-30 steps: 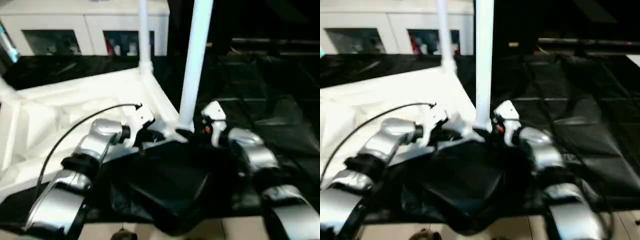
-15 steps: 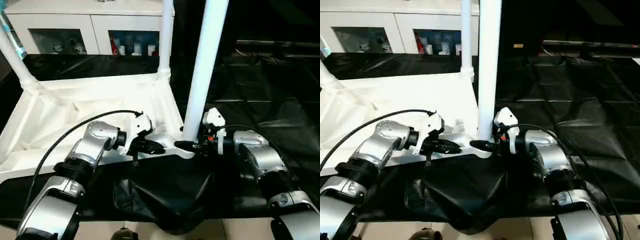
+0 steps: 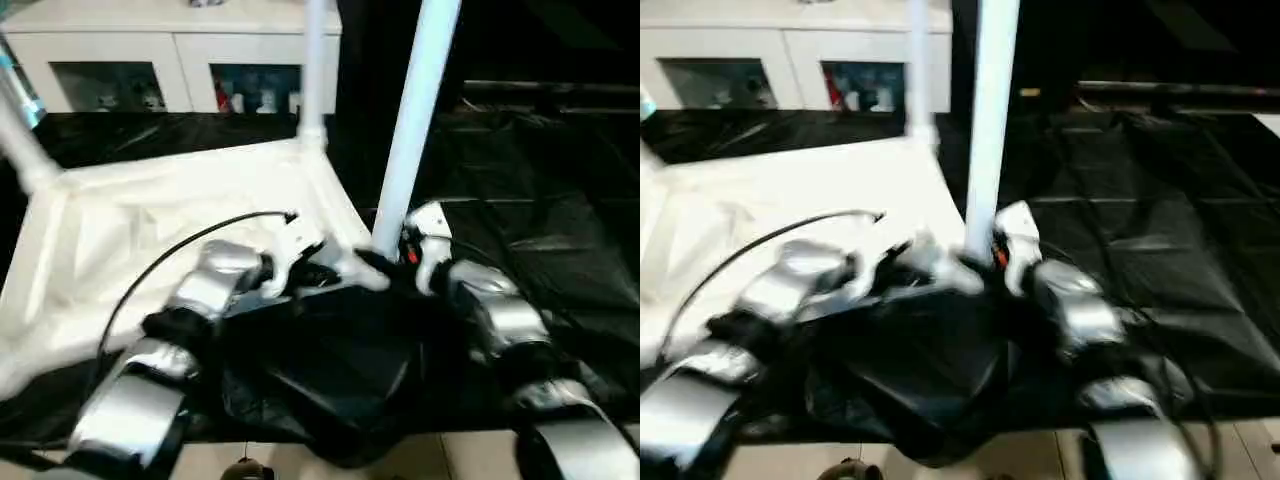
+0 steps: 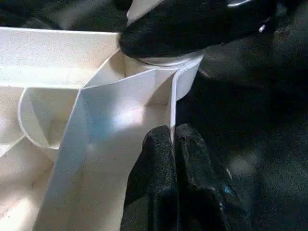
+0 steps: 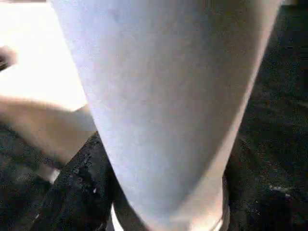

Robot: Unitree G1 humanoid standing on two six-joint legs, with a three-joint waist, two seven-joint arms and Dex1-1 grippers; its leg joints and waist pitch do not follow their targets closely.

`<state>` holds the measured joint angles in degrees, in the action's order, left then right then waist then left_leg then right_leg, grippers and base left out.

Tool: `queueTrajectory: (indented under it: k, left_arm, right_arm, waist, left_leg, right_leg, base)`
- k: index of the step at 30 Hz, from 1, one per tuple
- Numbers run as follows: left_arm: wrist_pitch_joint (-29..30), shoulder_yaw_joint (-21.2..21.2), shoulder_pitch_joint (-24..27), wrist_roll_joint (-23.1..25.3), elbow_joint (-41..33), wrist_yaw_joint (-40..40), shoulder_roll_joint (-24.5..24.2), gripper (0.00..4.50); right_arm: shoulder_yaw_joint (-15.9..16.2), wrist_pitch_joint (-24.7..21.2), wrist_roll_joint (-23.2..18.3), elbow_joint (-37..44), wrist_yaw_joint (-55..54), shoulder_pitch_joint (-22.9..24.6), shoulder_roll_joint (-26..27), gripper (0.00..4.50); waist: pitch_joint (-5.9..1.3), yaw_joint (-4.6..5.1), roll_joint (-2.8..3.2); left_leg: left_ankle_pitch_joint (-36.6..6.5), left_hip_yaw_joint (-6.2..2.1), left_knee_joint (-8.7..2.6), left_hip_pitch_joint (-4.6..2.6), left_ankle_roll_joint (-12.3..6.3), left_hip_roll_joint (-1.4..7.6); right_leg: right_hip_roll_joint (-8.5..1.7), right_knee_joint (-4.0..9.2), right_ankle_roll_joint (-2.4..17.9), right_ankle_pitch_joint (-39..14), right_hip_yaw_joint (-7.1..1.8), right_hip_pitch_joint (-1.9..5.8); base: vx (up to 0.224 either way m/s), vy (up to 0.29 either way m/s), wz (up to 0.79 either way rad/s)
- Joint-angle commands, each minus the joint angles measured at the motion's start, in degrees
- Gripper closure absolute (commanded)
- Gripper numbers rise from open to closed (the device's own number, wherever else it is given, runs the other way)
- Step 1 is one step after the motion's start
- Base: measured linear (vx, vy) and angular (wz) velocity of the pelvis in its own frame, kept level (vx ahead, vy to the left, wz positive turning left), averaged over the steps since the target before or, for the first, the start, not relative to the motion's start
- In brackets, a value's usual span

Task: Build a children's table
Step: Rotate leg to tighten

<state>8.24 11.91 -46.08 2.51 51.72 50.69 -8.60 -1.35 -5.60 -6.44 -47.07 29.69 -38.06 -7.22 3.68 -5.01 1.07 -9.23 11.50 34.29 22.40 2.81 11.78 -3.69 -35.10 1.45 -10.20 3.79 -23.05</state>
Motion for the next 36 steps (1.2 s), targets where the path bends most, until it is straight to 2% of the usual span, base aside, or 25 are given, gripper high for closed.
queueTrajectory:
  k: [1, 2, 7, 9, 10, 11, 14, 15, 17, 18, 20, 21, 22, 23, 24, 26, 28, 29, 32, 36]
  left_arm:
    - [-0.47, -3.38, -5.23, -0.85, 1.17, -8.05, 2.24, 4.5]
    - [-0.56, -3.73, -6.18, -0.94, 2.25, -9.9, 3.06, 4.5]
    - [-2.41, -3.14, -7.88, -0.28, 4.32, -10.72, 4.53, 4.5]
    - [-3.15, -3.12, -7.56, -0.58, 4.26, -9.19, 4.41, 4.5]
    - [-3.6, -2.9, -7.44, -0.55, 4.33, -8.57, 4.24, 4.5]
    - [-3.6, -2.9, -7.44, -0.55, 4.33, -8.57, 4.24, 4.5]
    - [-4.89, -2.2, -6.24, -1.11, 3.29, -4.29, 3.21, 4.5]
    - [-6.33, -1.51, -4.96, -1.72, 1.94, 0.11, 2.19, 4.5]
    - [-6.86, -1.03, -3.95, -2.14, 0.87, 3.06, 1.41, 4.5]
    - [-6.97, -0.82, -3.44, -2.38, 0.35, 4.54, 1.03, 4.5]
    - [-7.44, -0.55, -2.82, -2.66, -0.35, 6.21, 0.61, 4.5]
    - [-7.66, -0.21, -1.99, -3.11, -1.44, 8.38, 0.02, 4.5]
    - [-7.48, 0.05, -1.42, -3.45, -2.3, 9.84, -0.45, 4.5]
    - [-6.64, 1.01, 0.51, -4.6, -5.28, 14.89, -2.12, 4.5]
    - [-6.64, 1.01, 0.51, -4.6, -5.28, 14.89, -2.12, 4.5]
    - [-5.99, 1.63, 1.99, -5.31, -7.53, 19.15, -3.74, 4.5]
    - [-5.84, 1.74, 2.75, -5.55, -8.61, 21.57, -4.82, 4.5]
    - [-5.81, 1.71, 2.91, -5.62, -8.86, 22.14, -5.03, 4.5]
    - [-4.65, 1.93, 3.48, -5.99, -10.15, 24.12, -5.9, 4.5]
    - [-3.87, 1.82, 4.47, -6.2, -12.17, 25.13, -6.85, 4.5]
  right_arm:
    - [-0.52, -1.96, -0.31, -6.88, -8.26, -0.16, 3.76, 1.87]
    - [-0.93, -1.5, -0.33, -8.33, -10.56, -1.08, 4.85, 1.87]
    - [-0.22, 1.11, 1.69, -11.28, -12.77, -4.47, 8.32, 1.87]
    - [0.6, 3.07, 1.89, -11.25, -9.18, -5.31, 8.58, 1.31]
    - [0.85, 3.41, 1.97, -11.44, -8.07, -5.61, 8.48, 1.17]
    - [0.85, 3.41, 1.97, -11.44, -8.07, -5.61, 8.48, 1.17]
    - [2.17, 3.82, 2.0, -10.9, -1.69, -5.88, 7.12, 0.82]
    - [4.0, 4.54, 2.2, -9.57, 4.58, -5.3, 5.36, 0.82]
    - [5.16, 5.32, 2.21, -8.28, 9.46, -4.53, 3.96, 0.82]
    - [5.62, 5.59, 2.11, -7.55, 12.03, -4.07, 3.2, 0.82]
    - [6.02, 5.72, 1.96, -6.6, 14.41, -3.51, 2.39, 0.82]
    - [6.6, 5.78, 1.8, -5.2, 17.12, -2.7, 1.28, 0.82]
    - [6.91, 5.51, 1.57, -4.17, 18.95, -2.13, 0.46, 0.82]
    - [7.9, 4.5, 0.77, -0.75, 25.2, -0.24, -2.5, 0.82]
    - [7.9, 4.5, 0.77, -0.75, 25.2, -0.24, -2.5, 0.82]
    - [8.84, 3.42, 0.15, 2.03, 31.74, 1.3, -5.6, 0.82]
    - [9.67, 2.55, -0.13, 3.63, 35.98, 2.19, -7.75, 0.82]
    - [9.76, 2.34, -0.11, 3.94, 36.79, 2.35, -8.15, 0.82]
    - [9.85, 2.34, 0.27, 4.17, 37.93, 2.56, -9.04, 0.82]
    - [10.41, 0.77, -0.11, 6.3, 40.28, 3.49, -10.25, 0.82]
  waist:
    - [-4.47, 0.36, -0.18]
    - [-4.61, 0.28, 0.09]
    - [-4.81, 0.21, -0.09]
    - [-4.82, 0.13, -0.03]
    - [-4.79, 0.17, -0.22]
    - [-4.78, 0.15, -0.13]
    - [-4.63, 0.39, -0.29]
    - [-4.63, 0.38, -0.24]
    - [-4.68, 0.26, -0.14]
    - [-4.67, 0.16, -0.35]
    - [-4.78, -0.03, -0.18]
    - [-4.72, -0.08, -0.12]
    - [-4.73, -0.26, -0.16]
    - [-4.57, -0.47, -0.31]
    - [-4.59, -0.52, -0.22]
    - [-4.58, -0.84, -0.19]
    - [-4.34, -1.21, -0.06]
    - [-4.27, -1.52, -0.05]
    - [-4.27, -1.28, -0.12]
    - [-4.43, -1.32, -0.15]
  left_leg:
    - [-13.09, -1.3, -3.94, -1.83, 0.43, 1.55]
    - [-12.69, -1.34, -3.87, -1.87, 0.46, 1.52]
    - [-9.9, -1.24, -3.75, -1.39, -1.38, 1.44]
    - [-10.0, -1.16, -3.65, -1.44, -2.12, 1.5]
    - [-10.02, -1.13, -3.67, -1.47, -2.3, 1.51]
    - [-10.14, -1.14, -3.67, -1.43, -2.51, 1.52]
    - [-11.05, -1.14, -3.74, -1.48, -2.93, 1.56]
    - [-10.9, -1.13, -3.69, -1.36, -3.06, 1.57]
    - [-10.44, -1.09, -3.64, -1.26, -3.46, 1.77]
    - [-10.33, -0.99, -3.54, -1.23, -3.85, 1.84]
    - [-9.56, -1.03, -3.52, -1.32, -4.23, 1.99]
    - [-9.76, -0.96, -3.52, -1.47, -4.08, 1.99]
    - [-10.08, -1.0, -3.55, -1.5, -4.02, 2.06]
    - [-10.46, -0.99, -3.59, -1.4, -4.12, 2.07]
    - [-10.54, -1.0, -3.57, -1.39, -4.24, 2.1]
    - [-11.38, -0.93, -3.58, -1.59, -4.34, 2.26]
    - [-12.99, -0.87, -3.7, -1.94, -3.53, 2.26]
    - [-13.96, -0.91, -3.78, -2.04, -2.96, 2.35]
    - [-14.22, -1.13, -4.05, -1.81, -1.91, 2.32]
    - [-12.98, -1.1, -3.91, -1.83, -2.17, 2.3]
  right_leg:
    - [-4.71, 4.91, 10.82, -15.88, -2.56, 2.36]
    - [-4.73, 4.79, 11.08, -14.59, -2.59, 2.37]
    - [-4.7, 4.17, 12.34, -8.01, -2.54, 2.86]
    - [-4.71, 4.06, 12.88, -6.84, -2.54, 2.89]
    - [-4.66, 4.07, 12.97, -6.81, -2.52, 2.91]
    - [-4.7, 4.02, 13.1, -6.92, -2.51, 2.97]
    - [-4.74, 4.26, 13.17, -8.43, -2.46, 3.03]
    - [-4.73, 4.19, 13.23, -8.56, -2.46, 3.14]
    - [-4.67, 3.98, 13.47, -7.58, -2.42, 3.2]
    - [-4.65, 3.92, 13.71, -6.78, -2.43, 3.22]
    - [-4.7, 3.66, 14.21, -5.77, -2.41, 3.11]
    - [-4.63, 3.7, 14.38, -6.27, -2.44, 2.89]
    - [-4.73, 3.75, 14.45, -6.68, -2.42, 2.98]
    - [-4.72, 3.82, 14.39, -7.17, -2.43, 3.13]
    - [-4.73, 3.76, 14.42, -7.18, -2.46, 3.16]
    - [-4.72, 3.95, 14.21, -8.54, -2.52, 2.83]
    - [-4.71, 4.43, 13.6, -11.95, -2.58, 2.46]
    - [-4.8, 4.58, 13.09, -13.74, -2.63, 2.36]
    - [-4.88, 4.56, 12.17, -15.41, -2.53, 2.47]
    - [-4.79, 4.42, 12.19, -14.13, -2.57, 2.41]
  base:
    - [0.0, 0.0, 0.0]
    - [0.0, 0.0, 0.0]
    - [0.0, 0.0, 0.0]
    - [0.0, 0.0, 0.0]
    - [0.0, 0.0, 0.0]
    - [0.0, 0.0, 0.0]
    - [0.0, 0.0, 0.0]
    - [0.0, 0.0, 0.0]
    - [0.0, 0.0, 0.0]
    - [0.0, 0.0, 0.0]
    - [0.0, 0.0, 0.0]
    - [0.0, 0.0, 0.0]
    - [0.0, 0.0, 0.0]
    - [0.0, 0.0, 0.0]
    - [0.0, 0.0, 0.0]
    - [0.0, 0.0, 0.0]
    - [0.0, 0.0, 0.0]
    - [0.0, 0.0, 0.0]
    - [0.0, 0.0, 0.0]
    - [0.0, 0.0, 0.0]
